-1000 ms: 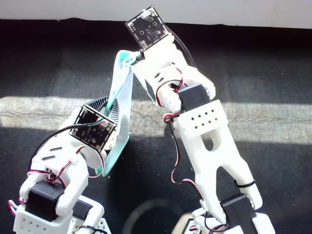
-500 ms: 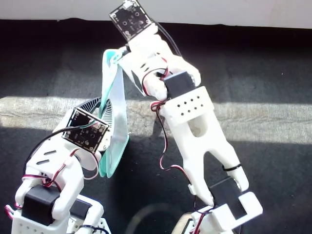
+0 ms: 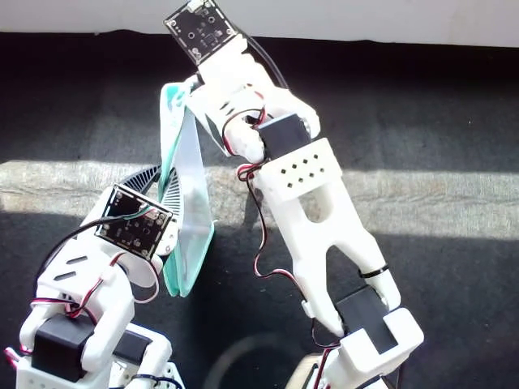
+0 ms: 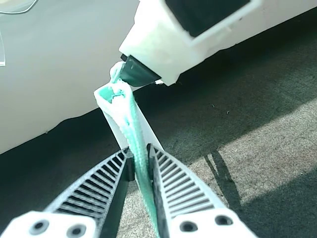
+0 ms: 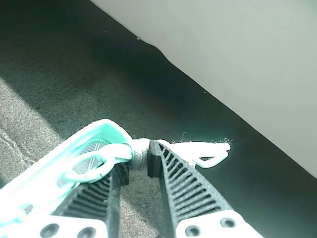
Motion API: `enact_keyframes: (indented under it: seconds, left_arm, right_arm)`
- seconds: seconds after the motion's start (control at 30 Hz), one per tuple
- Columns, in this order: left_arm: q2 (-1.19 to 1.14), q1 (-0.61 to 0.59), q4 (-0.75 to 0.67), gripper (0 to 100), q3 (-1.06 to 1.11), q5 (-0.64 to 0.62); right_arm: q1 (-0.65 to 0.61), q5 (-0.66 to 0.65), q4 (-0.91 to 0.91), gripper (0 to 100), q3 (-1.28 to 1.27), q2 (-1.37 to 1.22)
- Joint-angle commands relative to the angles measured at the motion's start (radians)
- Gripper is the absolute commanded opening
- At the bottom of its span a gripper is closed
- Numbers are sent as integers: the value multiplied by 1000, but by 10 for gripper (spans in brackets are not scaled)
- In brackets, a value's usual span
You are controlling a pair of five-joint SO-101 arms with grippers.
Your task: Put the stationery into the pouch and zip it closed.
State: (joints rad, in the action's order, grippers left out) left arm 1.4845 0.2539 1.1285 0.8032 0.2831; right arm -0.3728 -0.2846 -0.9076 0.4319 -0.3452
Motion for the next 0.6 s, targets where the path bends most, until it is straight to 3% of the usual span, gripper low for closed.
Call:
enact_keyframes:
  seconds: [0.0, 0.57]
  left_arm:
    - [108, 12, 60, 10, -39, -6]
    - [107, 12, 157, 10, -162, -6]
  right_arm:
    - [298, -2, 13, 5, 12, -157]
    - [372, 0, -31, 5, 12, -163]
